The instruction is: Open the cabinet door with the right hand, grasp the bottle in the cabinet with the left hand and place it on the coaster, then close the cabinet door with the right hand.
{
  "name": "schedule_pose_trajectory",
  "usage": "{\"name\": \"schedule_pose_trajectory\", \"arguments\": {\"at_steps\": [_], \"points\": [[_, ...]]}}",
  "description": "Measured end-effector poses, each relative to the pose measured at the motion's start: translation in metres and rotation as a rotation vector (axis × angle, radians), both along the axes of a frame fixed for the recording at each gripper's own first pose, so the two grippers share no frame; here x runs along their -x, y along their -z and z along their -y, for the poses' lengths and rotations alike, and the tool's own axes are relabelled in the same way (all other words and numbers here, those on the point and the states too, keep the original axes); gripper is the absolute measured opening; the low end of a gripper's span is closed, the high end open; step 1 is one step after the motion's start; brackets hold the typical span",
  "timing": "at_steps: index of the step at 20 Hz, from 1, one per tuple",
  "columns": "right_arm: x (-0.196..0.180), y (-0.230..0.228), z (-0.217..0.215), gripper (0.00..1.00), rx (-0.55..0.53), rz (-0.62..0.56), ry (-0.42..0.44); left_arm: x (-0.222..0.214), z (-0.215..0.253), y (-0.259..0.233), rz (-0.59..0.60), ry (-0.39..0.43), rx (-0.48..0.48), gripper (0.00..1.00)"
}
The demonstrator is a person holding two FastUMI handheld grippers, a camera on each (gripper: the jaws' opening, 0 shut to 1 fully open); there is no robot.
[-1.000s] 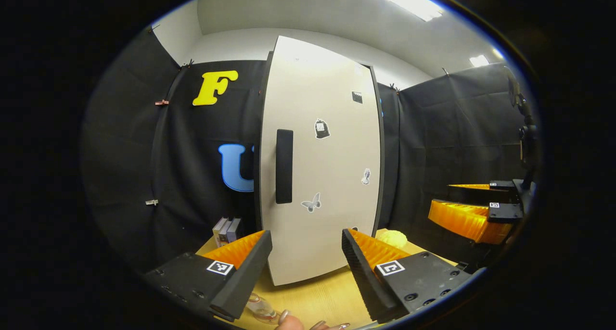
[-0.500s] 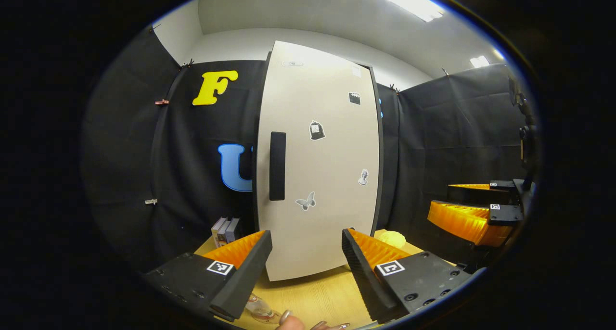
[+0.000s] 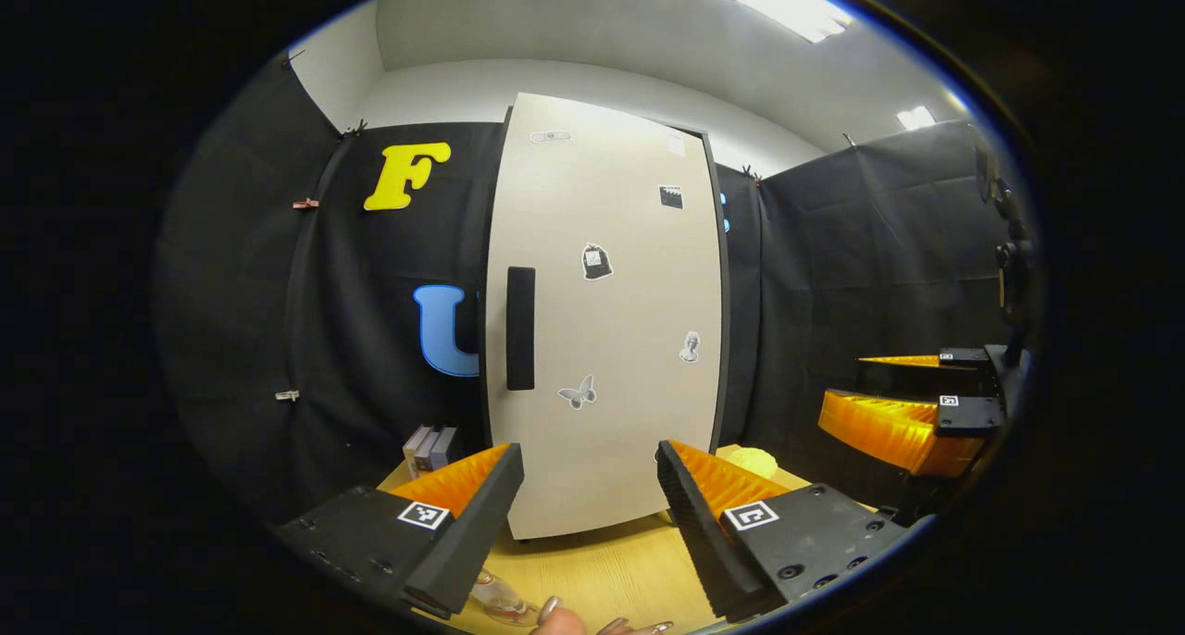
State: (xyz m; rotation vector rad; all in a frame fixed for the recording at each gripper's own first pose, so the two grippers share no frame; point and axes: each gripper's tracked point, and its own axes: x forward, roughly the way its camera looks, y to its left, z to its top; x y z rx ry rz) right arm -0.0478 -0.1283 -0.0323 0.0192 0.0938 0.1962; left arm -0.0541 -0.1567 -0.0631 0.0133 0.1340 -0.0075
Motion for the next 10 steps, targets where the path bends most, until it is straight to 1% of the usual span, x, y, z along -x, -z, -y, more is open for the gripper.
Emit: {"name": "schedule_pose_trajectory", "arguments": {"at_steps": [10], "points": [[0.0035, -0.0018, -0.0004, 0.98, 0.009, 0.002, 0.005, 0.0031, -0.0011, 0.0014, -0.002, 0.003, 0.005, 0.93]]}}
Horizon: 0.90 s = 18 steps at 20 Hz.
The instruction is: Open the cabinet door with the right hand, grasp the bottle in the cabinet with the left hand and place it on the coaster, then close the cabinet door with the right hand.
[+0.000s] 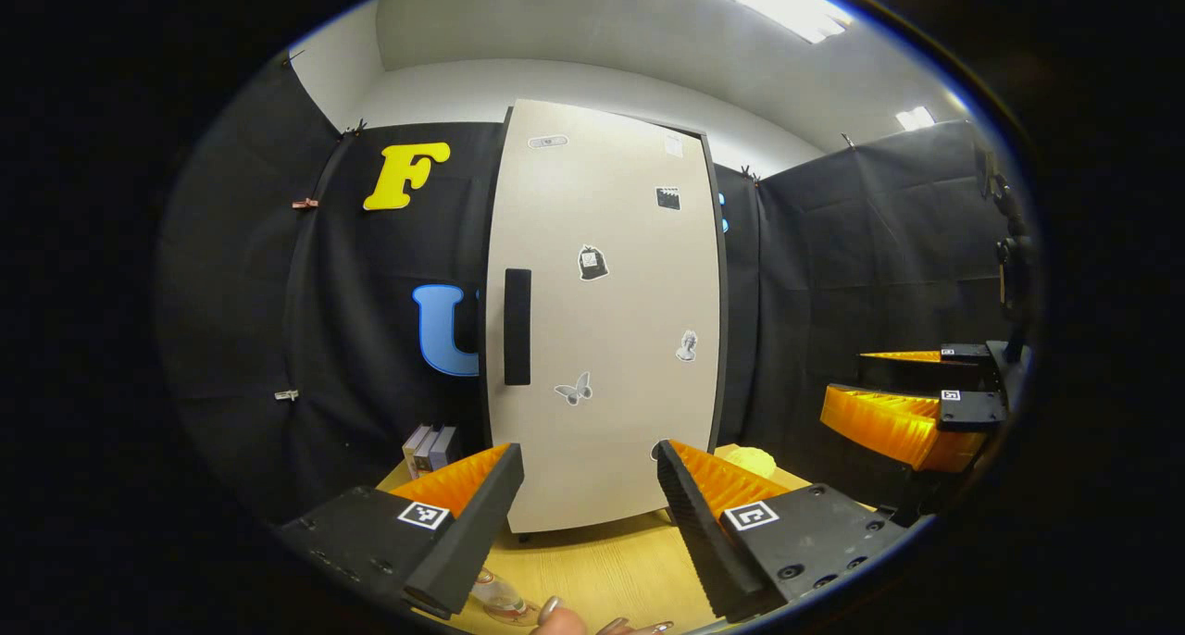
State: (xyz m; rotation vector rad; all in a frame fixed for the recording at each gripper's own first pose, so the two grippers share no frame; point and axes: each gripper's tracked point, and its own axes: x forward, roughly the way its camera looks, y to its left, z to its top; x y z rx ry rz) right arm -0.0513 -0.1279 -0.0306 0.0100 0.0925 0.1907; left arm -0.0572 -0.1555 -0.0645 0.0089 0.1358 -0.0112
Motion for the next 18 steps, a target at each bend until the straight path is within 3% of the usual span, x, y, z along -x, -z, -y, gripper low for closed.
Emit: {"name": "schedule_pose_trajectory", "arguments": {"at_steps": [18], "points": [[0.0007, 0.003, 0.0029, 0.98, 0.005, -0.002, 0.023, 0.001, 0.0066, 0.0041, -0.012, 0.019, -0.011, 0.93]]}}
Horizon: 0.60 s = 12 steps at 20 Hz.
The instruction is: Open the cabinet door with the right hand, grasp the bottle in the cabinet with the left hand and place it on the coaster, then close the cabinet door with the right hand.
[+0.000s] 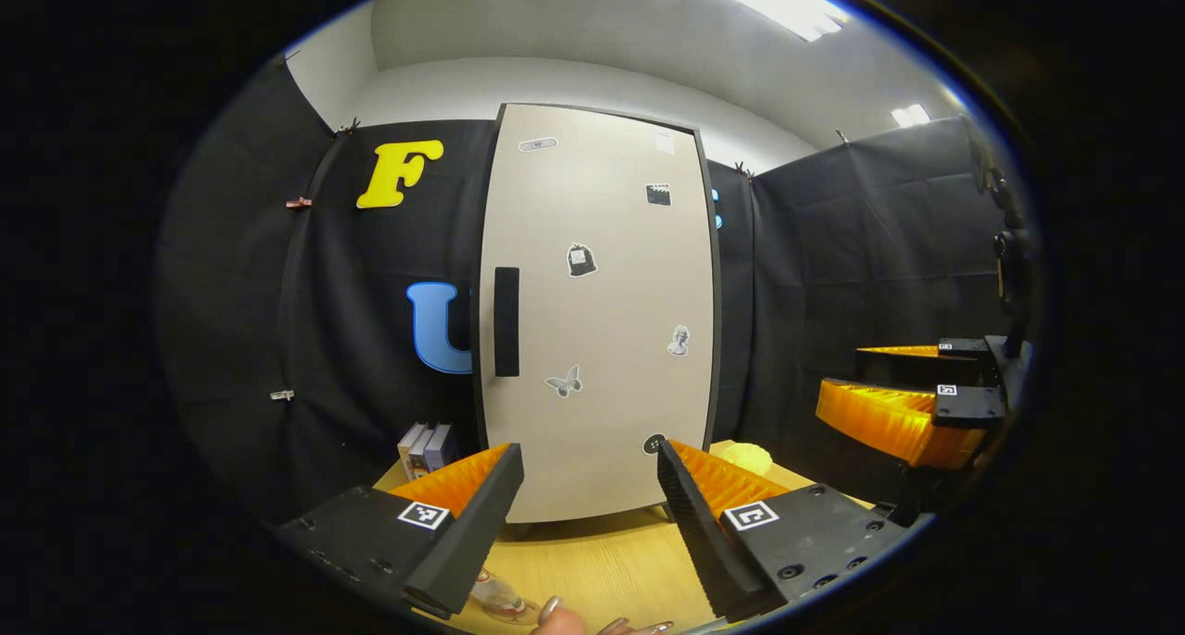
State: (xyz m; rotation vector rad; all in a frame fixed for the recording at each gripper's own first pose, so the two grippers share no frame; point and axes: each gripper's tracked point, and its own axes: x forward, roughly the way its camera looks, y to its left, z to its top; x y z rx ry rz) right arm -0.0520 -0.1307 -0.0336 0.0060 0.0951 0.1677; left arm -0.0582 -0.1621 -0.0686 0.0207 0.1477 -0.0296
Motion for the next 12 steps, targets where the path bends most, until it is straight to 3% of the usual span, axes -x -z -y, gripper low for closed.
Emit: {"name": "schedule_pose_trajectory", "arguments": {"at_steps": [12], "points": [[-0.0012, 0.0015, 0.0023, 0.98, 0.009, -0.002, 0.005, 0.0005, 0.0021, 0.0004, -0.002, 0.002, -0.009, 0.92]]}}
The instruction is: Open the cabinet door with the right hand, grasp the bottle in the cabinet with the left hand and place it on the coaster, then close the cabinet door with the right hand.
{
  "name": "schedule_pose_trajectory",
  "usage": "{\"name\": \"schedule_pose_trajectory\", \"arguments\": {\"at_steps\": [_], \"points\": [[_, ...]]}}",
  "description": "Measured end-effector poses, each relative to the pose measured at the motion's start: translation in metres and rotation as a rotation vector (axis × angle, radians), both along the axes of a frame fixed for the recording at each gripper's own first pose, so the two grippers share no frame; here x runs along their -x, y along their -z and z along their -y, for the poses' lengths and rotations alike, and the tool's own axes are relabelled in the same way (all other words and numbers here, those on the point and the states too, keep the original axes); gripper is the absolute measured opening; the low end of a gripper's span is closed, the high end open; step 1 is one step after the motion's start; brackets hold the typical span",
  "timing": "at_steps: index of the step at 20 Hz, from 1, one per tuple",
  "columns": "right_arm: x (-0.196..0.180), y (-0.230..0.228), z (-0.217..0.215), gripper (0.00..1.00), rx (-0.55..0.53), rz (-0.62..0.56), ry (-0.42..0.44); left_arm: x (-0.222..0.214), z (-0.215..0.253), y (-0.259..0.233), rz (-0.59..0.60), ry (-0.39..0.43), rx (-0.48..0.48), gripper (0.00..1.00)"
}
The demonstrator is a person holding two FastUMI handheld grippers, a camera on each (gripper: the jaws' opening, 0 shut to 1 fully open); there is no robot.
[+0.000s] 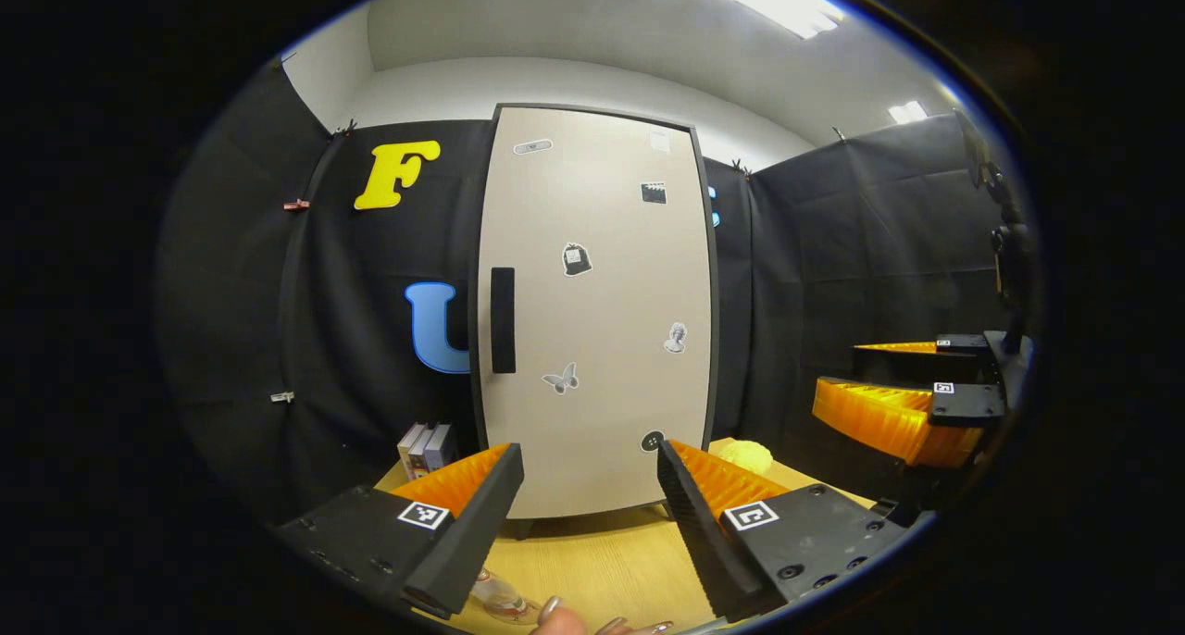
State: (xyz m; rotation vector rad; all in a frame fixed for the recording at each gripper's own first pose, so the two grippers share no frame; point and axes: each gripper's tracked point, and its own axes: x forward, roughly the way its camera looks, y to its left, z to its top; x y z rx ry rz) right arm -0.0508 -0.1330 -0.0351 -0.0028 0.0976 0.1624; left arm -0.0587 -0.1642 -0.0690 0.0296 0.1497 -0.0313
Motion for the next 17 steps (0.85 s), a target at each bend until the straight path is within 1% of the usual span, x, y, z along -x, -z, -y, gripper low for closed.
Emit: {"name": "schedule_pose_trajectory", "arguments": {"at_steps": [17], "points": [[0.0018, -0.0009, -0.0006, 0.98, 0.002, -0.012, 0.003, 0.0014, -0.0005, 0.0041, -0.011, -0.005, -0.006, 0.92]]}}
